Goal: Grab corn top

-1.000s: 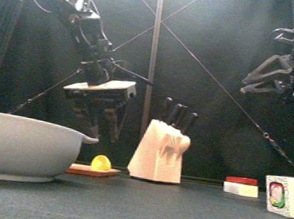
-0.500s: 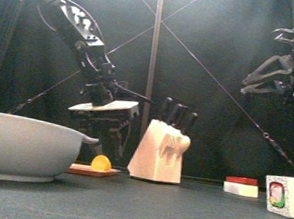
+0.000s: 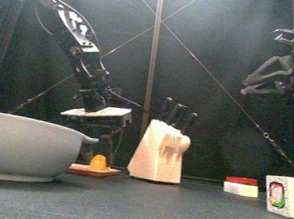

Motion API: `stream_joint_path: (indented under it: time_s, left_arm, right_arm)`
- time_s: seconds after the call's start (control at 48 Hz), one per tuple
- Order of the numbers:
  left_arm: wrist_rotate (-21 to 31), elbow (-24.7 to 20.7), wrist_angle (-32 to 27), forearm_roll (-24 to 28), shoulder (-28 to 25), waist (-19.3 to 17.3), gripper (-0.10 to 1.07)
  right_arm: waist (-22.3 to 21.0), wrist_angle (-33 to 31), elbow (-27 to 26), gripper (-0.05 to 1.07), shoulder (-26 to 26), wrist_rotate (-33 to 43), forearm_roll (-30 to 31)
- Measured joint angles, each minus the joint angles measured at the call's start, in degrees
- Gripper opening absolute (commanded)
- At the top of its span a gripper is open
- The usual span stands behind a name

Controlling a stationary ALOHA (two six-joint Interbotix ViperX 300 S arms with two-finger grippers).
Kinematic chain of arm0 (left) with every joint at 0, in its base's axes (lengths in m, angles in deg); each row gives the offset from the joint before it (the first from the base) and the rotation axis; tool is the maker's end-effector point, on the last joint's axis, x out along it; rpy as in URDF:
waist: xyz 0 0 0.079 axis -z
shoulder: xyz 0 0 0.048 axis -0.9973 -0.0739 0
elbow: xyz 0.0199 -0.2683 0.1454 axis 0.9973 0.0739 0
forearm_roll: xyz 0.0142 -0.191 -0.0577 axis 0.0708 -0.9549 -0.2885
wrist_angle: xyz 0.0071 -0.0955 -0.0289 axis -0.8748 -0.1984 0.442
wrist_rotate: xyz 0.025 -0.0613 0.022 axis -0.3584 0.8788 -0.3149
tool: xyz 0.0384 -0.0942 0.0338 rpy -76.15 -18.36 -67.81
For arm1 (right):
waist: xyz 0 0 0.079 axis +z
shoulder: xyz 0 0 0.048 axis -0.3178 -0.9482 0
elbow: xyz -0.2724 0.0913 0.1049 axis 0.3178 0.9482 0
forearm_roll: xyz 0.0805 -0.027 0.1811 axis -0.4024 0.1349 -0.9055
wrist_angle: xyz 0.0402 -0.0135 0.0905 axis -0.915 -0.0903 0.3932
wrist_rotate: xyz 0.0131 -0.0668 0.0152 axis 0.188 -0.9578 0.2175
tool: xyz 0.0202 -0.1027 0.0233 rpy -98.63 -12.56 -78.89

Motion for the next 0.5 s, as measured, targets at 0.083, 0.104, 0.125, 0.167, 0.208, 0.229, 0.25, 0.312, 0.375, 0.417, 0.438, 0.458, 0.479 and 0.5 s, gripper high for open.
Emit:
stream_joint_path:
  time_s: [0.083, 0.104, 0.125, 0.167, 0.208, 0.229, 0.25, 0.312, 0.375, 0.417, 0.438, 0.458, 0.479, 0.5]
  left_arm:
    - [0.0, 0.0, 0.0, -0.09, -0.26, 0.0, 0.85]
    - [-0.09, 0.0, -0.09, -0.09, -0.35, 0.0, 0.85]
    - [0.0, 0.0, -0.09, -0.09, -0.44, 0.0, 0.85]
    - [-0.09, 0.0, -0.09, -0.09, -0.53, 0.09, 0.84]
    - [-0.09, 0.0, -0.09, 0.0, -0.62, 0.09, 0.83]
    - [-0.09, 0.0, -0.09, -0.09, -0.7, 0.0, 0.82]
    - [-0.09, 0.0, -0.09, -0.09, -0.79, 0.09, 0.82]
    - [-0.09, 0.0, -0.09, 0.0, -0.79, 0.0, 0.79]
    - [0.0, 0.0, -0.09, -0.09, -0.79, 0.09, 0.75]
    - [-0.09, 0.0, -0.09, 0.0, -0.79, 0.0, 0.73]
    - [0.0, 0.0, 0.0, -0.09, -0.79, 0.0, 0.72]
    - [-0.09, 0.0, -0.09, -0.09, -0.79, 0.0, 0.71]
    - [-0.09, 0.0, 0.0, -0.09, -0.79, 0.0, 0.71]
    - [-0.09, 0.0, 0.0, -0.09, -0.79, 0.0, 0.7]
  right_arm:
    - [0.0, 0.0, 0.0, 0.7, 0.0, 0.0, -0.09]
    - [0.0, 0.0, 0.0, 0.7, 0.0, 0.0, 0.0]
    - [0.0, 0.0, 0.0, 0.7, 0.0, 0.09, 0.0]
    - [0.0, 0.0, 0.0, 0.7, 0.0, 0.0, 0.0]
    - [0.0, 0.0, 0.0, 0.7, 0.0, 0.0, -0.09]
    - [0.0, 0.0, 0.0, 0.7, 0.0, 0.0, 0.0]
    - [0.0, 0.0, 0.0, 0.7, 0.0, 0.0, 0.0]
    - [0.0, 0.0, 0.0, 0.7, 0.0, 0.0, 0.0]
    - [0.0, 0.0, 0.0, 0.7, 0.0, 0.0, 0.0]
    - [0.0, 0.0, 0.0, 0.7, 0.0, 0.0, 0.0]
    - [0.0, 0.0, 0.0, 0.7, 0.0, 0.0, 0.0]
    - [0.0, 0.0, 0.0, 0.7, 0.0, 0.0, 0.0]
    - [0.0, 0.0, 0.0, 0.7, 0.0, 0.0, 0.0]
    - [0.0, 0.0, 0.0, 0.7, 0.0, 0.0, 0.0]
